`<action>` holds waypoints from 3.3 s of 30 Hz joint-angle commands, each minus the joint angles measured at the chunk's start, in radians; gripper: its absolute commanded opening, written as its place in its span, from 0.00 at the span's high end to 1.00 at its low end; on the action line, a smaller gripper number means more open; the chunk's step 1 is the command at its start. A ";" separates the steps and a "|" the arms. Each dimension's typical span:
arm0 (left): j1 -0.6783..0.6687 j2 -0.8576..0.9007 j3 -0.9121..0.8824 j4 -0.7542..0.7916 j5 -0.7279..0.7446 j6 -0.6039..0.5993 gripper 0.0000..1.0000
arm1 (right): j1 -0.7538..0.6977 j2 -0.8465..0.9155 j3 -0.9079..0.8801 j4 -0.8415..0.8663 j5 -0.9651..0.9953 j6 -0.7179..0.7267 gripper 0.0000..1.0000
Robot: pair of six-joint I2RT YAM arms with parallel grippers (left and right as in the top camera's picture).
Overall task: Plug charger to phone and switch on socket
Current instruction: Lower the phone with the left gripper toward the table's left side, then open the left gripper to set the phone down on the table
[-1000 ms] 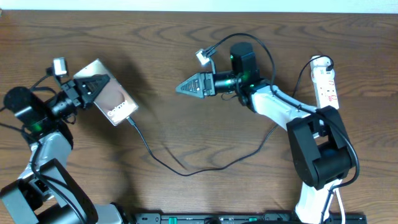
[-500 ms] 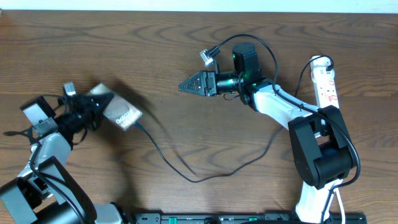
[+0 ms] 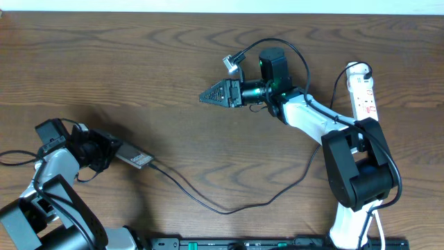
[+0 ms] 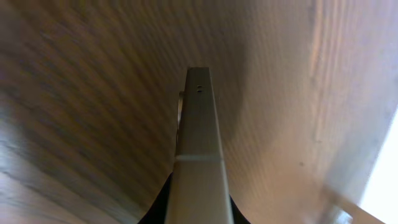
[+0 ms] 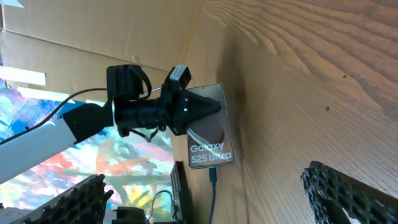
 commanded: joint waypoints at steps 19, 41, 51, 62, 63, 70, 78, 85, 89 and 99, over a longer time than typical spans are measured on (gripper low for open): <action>0.002 0.003 0.010 -0.049 -0.146 0.040 0.90 | 0.014 -0.005 0.014 -0.002 0.001 -0.032 0.01; 0.002 0.003 0.010 -0.072 -0.146 0.040 0.62 | 0.014 -0.005 0.014 -0.002 0.000 -0.032 0.01; 0.002 0.003 0.010 -0.085 -0.146 0.040 0.56 | 0.014 -0.005 0.014 -0.002 0.000 -0.032 0.01; 0.002 0.003 0.010 -0.086 -0.146 0.041 0.13 | 0.014 -0.005 0.014 -0.002 0.000 -0.032 0.01; 0.002 0.003 0.010 -0.086 -0.146 0.041 0.12 | 0.014 -0.005 0.014 -0.006 0.000 -0.031 0.01; 0.002 0.001 0.010 -0.086 -0.138 0.041 0.12 | 0.014 -0.005 0.014 -0.020 0.000 -0.032 0.01; 0.002 -0.127 0.010 -0.086 -0.109 0.051 0.11 | 0.014 -0.005 0.014 -0.028 0.001 -0.032 0.01; 0.000 -0.399 0.029 -0.038 0.180 0.119 0.11 | 0.014 -0.005 0.014 -0.097 0.093 -0.026 0.01; -0.034 -0.505 0.076 -0.046 0.222 0.111 0.11 | 0.013 -0.005 0.014 -0.156 0.168 -0.019 0.01; -0.292 -0.501 0.241 -0.100 0.076 0.089 0.11 | -0.070 -0.034 0.194 -0.706 0.486 -0.212 0.01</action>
